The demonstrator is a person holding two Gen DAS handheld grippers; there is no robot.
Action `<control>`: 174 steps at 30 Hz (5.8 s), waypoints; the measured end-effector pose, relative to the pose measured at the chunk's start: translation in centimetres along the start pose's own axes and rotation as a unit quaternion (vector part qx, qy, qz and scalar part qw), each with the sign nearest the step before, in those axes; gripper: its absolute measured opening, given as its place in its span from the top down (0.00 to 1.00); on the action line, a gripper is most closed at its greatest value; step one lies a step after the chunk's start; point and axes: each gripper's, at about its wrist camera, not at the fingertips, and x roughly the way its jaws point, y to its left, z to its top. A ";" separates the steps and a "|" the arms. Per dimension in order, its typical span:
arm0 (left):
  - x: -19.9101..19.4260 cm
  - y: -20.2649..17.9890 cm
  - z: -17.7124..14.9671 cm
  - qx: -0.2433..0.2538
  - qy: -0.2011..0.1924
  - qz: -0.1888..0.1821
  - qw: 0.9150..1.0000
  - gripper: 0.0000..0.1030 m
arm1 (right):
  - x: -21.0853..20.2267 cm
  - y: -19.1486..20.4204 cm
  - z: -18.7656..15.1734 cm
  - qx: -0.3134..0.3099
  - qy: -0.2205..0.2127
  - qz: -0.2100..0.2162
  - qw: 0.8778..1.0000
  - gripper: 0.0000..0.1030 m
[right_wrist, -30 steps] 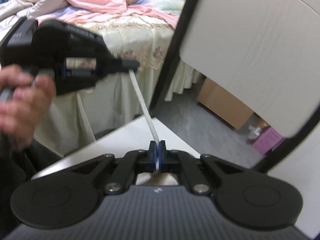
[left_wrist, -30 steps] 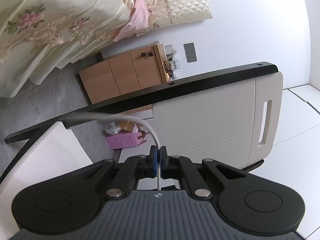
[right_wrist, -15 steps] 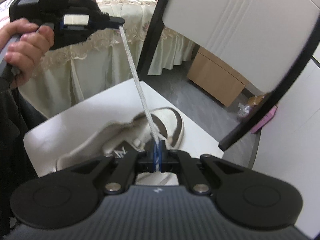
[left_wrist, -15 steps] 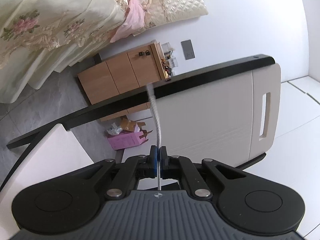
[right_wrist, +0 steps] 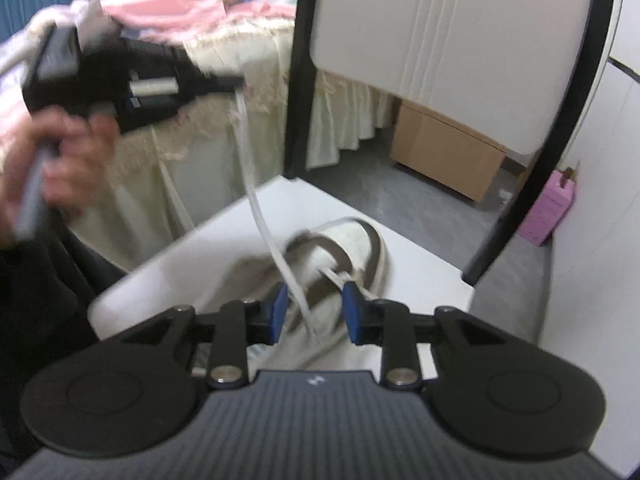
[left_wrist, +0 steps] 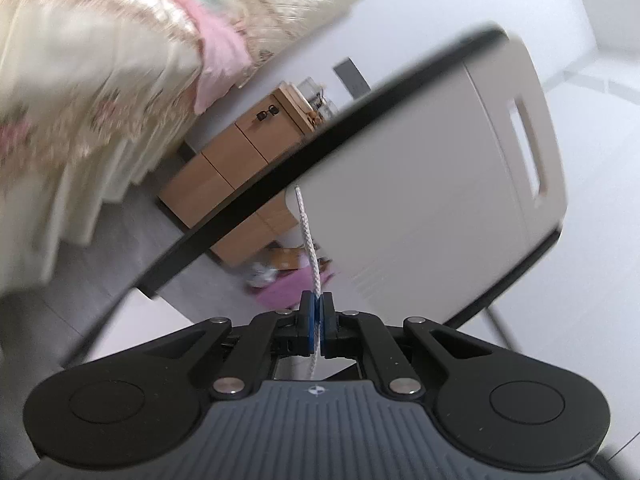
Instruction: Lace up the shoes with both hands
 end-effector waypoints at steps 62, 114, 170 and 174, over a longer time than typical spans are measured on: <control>1.4 -6.2 -10.6 0.324 0.141 0.078 0.932 0.58 | -0.5 -4.7 3.1 0.014 -0.098 -0.165 0.981 0.97; 4.9 5.2 -8.7 -0.121 0.184 0.057 0.974 0.86 | 15.0 0.4 4.9 -0.225 0.203 0.110 0.947 0.97; 6.5 -0.6 -10.6 0.368 0.232 0.031 0.900 0.65 | 16.1 -3.0 3.5 -0.017 0.141 0.137 0.980 0.97; 7.1 -0.4 -10.8 0.398 0.240 0.013 0.886 0.54 | 16.1 -3.8 3.1 0.021 0.131 0.149 0.980 0.97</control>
